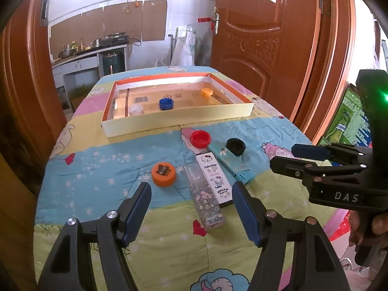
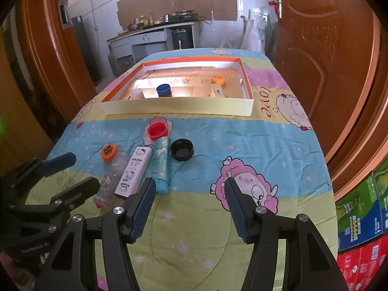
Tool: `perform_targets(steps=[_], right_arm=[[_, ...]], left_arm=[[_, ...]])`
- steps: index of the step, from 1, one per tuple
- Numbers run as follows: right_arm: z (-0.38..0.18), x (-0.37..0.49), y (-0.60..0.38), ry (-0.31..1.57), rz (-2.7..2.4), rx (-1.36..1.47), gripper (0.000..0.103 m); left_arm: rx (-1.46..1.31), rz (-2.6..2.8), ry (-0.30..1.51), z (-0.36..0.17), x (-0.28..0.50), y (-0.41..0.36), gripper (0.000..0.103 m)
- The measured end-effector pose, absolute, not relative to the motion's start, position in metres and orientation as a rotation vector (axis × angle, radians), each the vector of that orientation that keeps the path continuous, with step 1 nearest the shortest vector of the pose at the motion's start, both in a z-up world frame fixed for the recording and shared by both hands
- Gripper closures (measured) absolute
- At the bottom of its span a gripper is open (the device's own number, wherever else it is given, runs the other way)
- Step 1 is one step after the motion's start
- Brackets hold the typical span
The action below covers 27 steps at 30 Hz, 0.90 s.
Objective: Organize rigid objects
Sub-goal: 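Move both open tools back toward the remaining items on the tablecloth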
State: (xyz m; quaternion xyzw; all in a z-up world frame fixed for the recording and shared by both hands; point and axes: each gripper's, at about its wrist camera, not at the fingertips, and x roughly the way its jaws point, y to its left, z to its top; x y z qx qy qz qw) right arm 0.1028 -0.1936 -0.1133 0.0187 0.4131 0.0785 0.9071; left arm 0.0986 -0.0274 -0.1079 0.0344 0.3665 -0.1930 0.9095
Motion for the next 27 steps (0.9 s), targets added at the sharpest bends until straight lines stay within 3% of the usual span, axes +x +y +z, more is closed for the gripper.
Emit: perform_targets(steps=[27], right_arm=[[-0.130,0.107,-0.202,0.879,0.169,0.065,0.043]], left_arm=[[0.068,-0.301,0.846,-0.134,0.122,-0.035,0.034]])
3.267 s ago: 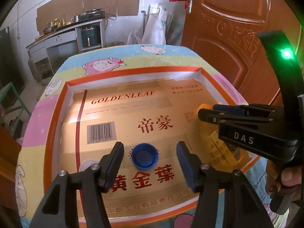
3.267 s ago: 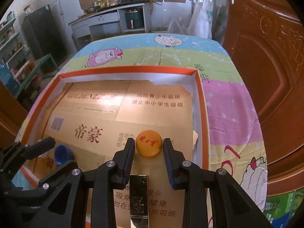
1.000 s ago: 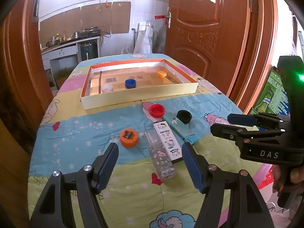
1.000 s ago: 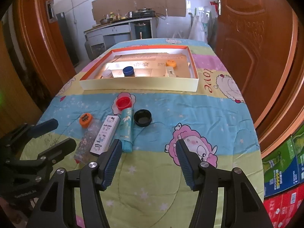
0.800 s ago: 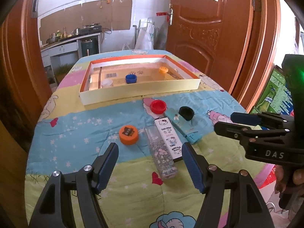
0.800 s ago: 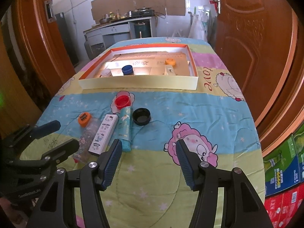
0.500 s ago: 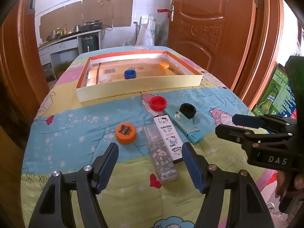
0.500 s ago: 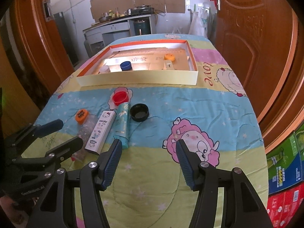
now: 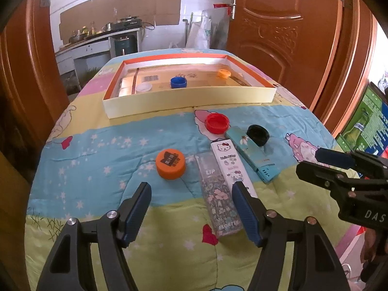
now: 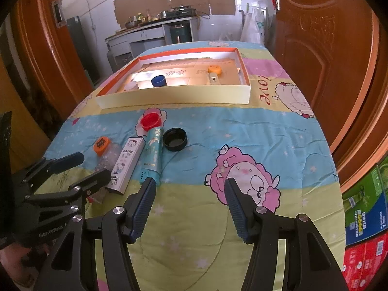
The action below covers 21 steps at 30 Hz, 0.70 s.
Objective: Organize rigid objects
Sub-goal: 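Move both open tools back toward the remaining items on the tablecloth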
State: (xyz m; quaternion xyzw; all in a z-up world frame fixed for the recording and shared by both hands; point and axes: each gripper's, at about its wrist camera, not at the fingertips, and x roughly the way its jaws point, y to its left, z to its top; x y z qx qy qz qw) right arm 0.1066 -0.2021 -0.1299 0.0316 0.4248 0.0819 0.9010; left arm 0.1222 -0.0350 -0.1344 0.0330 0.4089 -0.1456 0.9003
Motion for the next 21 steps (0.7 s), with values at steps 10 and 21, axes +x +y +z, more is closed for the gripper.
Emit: perform_targets(steps=[10,21], right_arm=[[-0.133,0.120,-0.174,0.885,0.228,0.014,0.043],[-0.147,0.142,-0.164,0.927,0.245,-0.018,0.045]], left_arm=[[0.069,-0.296,0.847,-0.134,0.120,-0.031,0.037],[0.090,-0.301,0.871,-0.142,0.122,-0.034,0.055]])
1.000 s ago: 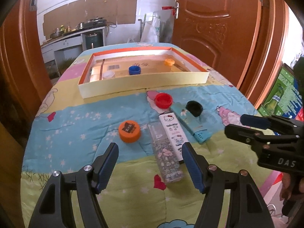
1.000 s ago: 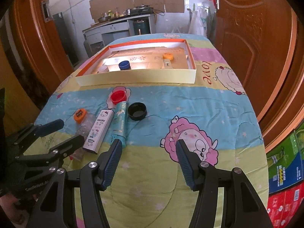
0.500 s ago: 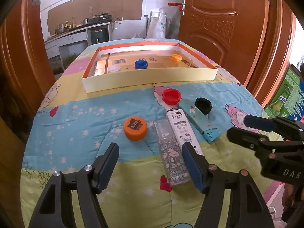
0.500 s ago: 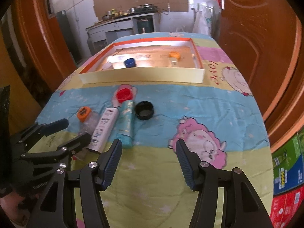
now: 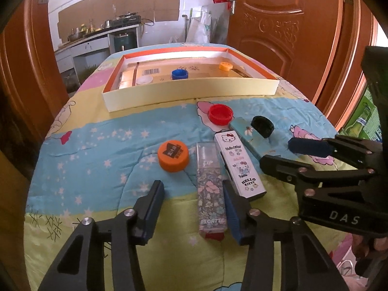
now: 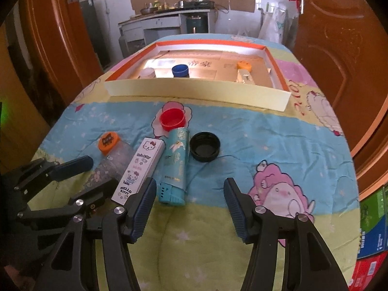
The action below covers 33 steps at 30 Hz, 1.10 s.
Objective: Organize rigid objects
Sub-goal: 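Move both open tools back toward the remaining items on the tablecloth, then grasp the teal bird-print cylinder with the right tool while the left grasps the clear floral bottle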
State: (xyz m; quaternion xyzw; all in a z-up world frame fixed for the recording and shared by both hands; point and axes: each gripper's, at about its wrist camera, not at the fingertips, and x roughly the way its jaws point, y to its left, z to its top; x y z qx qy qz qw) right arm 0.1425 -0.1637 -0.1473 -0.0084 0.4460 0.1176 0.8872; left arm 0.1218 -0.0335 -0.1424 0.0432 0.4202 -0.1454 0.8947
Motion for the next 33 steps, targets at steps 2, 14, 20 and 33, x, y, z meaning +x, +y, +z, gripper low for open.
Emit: perform_targets(steps=[2,14,20,33], right_arm=[[-0.149,0.145,-0.162,0.932,0.246,-0.022,0.045],[-0.149,0.149,-0.142,0.933,0.255,-0.098,0.079],[-0.148,0.149,-0.147,0.936,0.265,-0.056,0.080],[-0.135,0.129,-0.158,0.902,0.285,0.011,0.080]], left_arm=[[0.087,-0.306,0.873,-0.142,0.123,-0.033,0.055],[0.079,-0.315,0.858,-0.142,0.120,-0.032,0.072],[0.041,-0.343,0.858,-0.142,0.122,-0.028,0.082],[-0.003,-0.367,0.833,-0.130,0.114,-0.021,0.083]])
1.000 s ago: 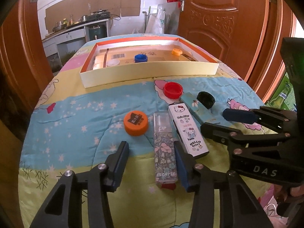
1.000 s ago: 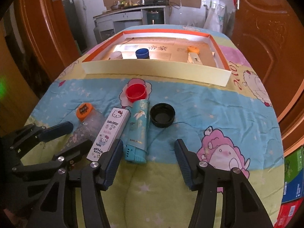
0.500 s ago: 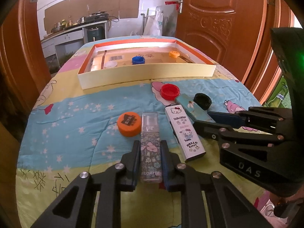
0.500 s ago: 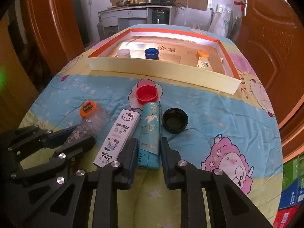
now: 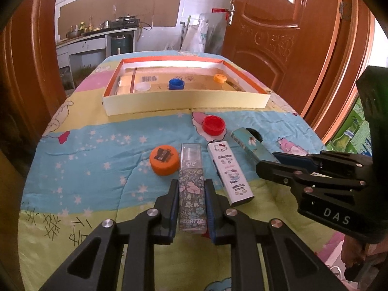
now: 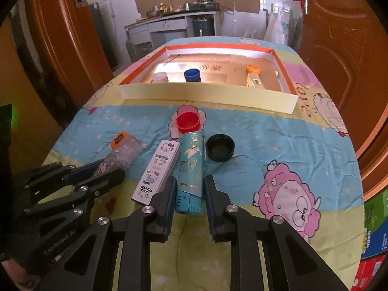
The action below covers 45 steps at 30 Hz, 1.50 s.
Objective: Organize rigid objects
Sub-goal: 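Grasp the teal bird-print cylinder with the right tool while the left grasps the clear floral bottle, then carry the teal cylinder and floral bottle over the cardboard box with both tools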
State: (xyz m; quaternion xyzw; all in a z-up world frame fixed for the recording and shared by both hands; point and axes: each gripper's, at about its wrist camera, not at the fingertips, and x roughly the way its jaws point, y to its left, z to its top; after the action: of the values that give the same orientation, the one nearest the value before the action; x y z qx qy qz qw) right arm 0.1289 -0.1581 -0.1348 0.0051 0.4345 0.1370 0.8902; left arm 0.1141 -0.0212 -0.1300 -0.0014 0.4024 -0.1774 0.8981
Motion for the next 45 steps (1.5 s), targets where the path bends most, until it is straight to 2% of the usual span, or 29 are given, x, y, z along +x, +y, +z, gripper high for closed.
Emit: perform_targets(steps=[18,45], right_arm=[[-0.097,0.112,-0.166,0.815,0.276,0.010,0.080],[-0.039,0.155,-0.162,0.710,0.257,-0.040,0.080]], left_arm=[[-0.010,-0.346,0.749,-0.083,0.102,-0.017,0.083],[0.034,-0.269,0.642,-0.030,0.158,-0.019,0.083]])
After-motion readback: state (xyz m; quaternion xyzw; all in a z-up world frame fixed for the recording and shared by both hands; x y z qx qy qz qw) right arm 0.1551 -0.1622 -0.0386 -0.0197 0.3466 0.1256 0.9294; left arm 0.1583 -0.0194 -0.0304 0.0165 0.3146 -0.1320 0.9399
